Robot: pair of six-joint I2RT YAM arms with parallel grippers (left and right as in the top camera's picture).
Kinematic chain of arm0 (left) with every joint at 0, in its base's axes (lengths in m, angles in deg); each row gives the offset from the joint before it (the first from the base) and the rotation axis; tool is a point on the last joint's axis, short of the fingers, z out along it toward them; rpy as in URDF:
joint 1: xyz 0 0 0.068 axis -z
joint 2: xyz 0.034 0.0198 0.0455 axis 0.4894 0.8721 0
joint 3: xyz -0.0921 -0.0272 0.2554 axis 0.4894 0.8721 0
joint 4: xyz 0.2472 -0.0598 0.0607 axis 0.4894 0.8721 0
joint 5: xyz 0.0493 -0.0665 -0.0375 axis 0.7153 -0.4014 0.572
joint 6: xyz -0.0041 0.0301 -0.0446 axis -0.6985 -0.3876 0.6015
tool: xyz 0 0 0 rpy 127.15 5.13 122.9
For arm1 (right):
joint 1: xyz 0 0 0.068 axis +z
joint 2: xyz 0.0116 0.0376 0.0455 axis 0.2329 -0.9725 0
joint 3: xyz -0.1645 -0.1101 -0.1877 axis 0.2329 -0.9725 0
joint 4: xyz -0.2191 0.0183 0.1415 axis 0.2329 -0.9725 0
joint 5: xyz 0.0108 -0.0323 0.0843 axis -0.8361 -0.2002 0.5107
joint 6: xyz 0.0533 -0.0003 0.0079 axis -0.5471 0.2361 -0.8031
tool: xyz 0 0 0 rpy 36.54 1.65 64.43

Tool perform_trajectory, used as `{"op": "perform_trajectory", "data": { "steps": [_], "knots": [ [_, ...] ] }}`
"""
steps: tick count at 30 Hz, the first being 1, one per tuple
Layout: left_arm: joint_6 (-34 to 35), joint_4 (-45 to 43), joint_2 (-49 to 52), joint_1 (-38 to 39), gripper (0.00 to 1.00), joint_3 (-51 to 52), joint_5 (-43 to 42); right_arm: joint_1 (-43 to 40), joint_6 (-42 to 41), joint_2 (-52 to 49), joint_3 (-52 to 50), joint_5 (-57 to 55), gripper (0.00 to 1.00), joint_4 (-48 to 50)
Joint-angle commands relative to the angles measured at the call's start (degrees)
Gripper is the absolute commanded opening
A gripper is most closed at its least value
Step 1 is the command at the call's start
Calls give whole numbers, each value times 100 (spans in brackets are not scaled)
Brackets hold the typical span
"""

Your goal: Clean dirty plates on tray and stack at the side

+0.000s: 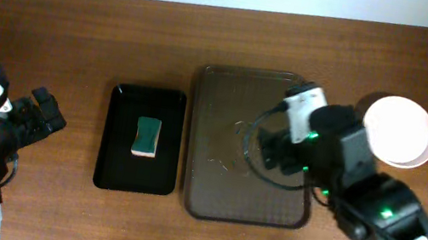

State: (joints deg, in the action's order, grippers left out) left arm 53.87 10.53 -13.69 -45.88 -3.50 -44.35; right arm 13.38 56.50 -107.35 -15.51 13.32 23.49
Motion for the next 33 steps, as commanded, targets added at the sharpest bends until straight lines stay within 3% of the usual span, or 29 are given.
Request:
{"op": "perform_trajectory", "data": {
  "steps": [1,4,6,10,14,16,22,33],
  "knots": [
    [-9,-11,-55,-9,100,-48,-24,-1008,164,695,94,435,98,-337],
    [-9,-11,-55,-9,100,-48,-24,-1493,1434,1502,-125,393,98,-306],
    [-9,-11,-55,-11,100,-48,-24,-1888,1427,1987,-684,396,99,-31],
    [-9,-11,-55,-11,100,-48,-24,-2376,1388,3187,-2726,415,99,1405],
    [-9,-11,-55,-9,100,-48,-24,-2546,1370,5112,-4809,363,98,2118],
    [-9,-11,-55,-9,100,-48,-24,-2669,765,6094,-5761,225,98,2461],
    [-9,-11,-55,-11,100,-48,-24,-2651,782,6186,-7110,243,98,4553],
    [-9,-11,-55,-9,100,-48,-24,-2649,780,6183,-7099,247,98,4527]
  ]
}}
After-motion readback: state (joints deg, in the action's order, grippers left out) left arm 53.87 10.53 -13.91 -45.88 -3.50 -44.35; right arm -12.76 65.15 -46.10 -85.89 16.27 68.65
